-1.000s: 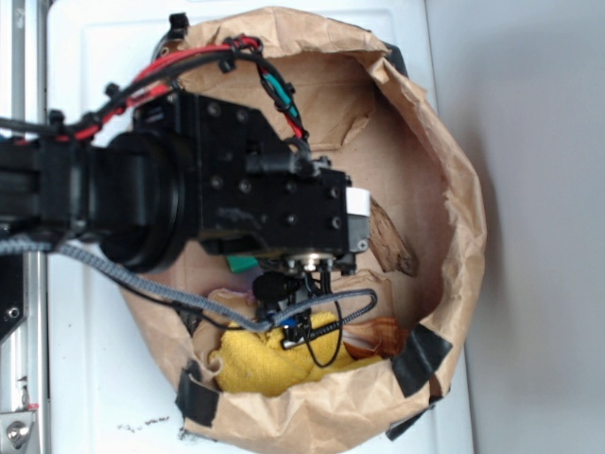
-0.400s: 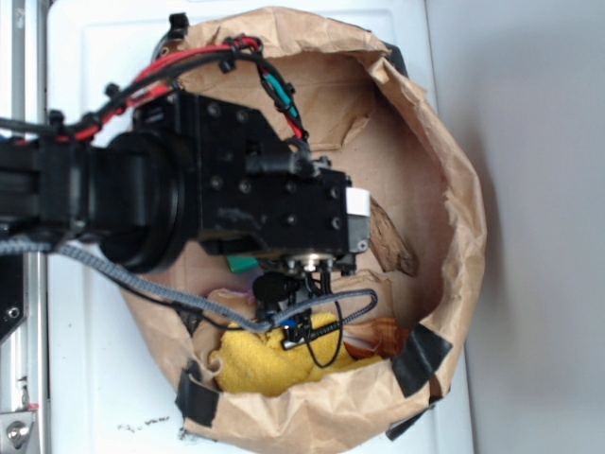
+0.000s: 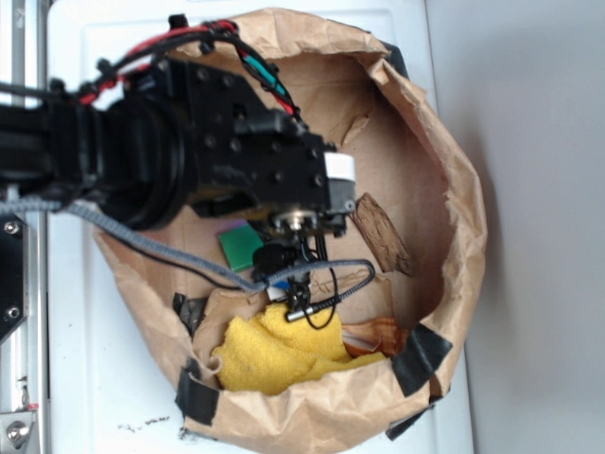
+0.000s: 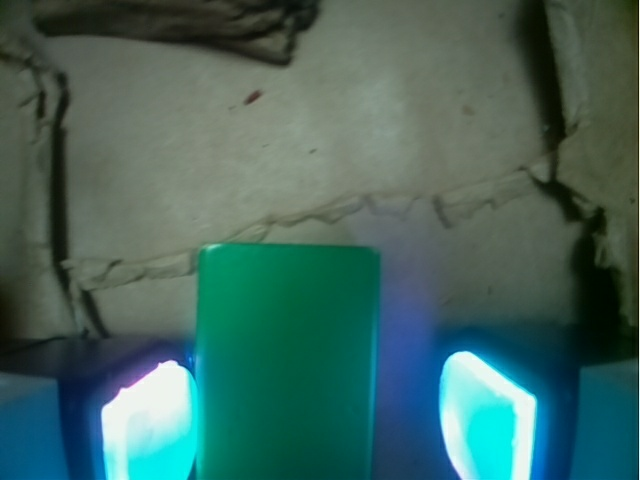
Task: Grab the green block.
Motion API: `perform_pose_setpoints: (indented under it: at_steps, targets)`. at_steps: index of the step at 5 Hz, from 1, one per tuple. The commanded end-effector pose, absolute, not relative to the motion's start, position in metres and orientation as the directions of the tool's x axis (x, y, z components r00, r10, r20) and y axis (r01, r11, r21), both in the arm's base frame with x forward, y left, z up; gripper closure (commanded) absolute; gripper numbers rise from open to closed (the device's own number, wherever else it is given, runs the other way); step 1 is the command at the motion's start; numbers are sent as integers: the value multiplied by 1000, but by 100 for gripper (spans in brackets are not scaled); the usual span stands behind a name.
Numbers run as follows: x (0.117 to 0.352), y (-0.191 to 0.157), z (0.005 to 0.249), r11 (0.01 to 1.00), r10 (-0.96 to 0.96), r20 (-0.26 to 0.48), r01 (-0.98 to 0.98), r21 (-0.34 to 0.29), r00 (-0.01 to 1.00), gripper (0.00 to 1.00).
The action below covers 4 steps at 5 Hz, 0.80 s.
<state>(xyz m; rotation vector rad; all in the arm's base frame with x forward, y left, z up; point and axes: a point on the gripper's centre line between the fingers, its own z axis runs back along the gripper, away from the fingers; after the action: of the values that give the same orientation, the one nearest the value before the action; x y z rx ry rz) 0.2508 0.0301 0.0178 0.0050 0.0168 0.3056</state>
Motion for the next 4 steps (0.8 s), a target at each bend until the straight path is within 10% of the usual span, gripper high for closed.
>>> perform_pose_setpoints:
  at_steps: [1,2,4]
  targets:
    - [257,41,1,939,341,22,-342,34,940,0]
    - [259,39,-2,933,357,13,-357,46,934,100]
    - [256,29,28,935,350,31,-351,48,936,100]
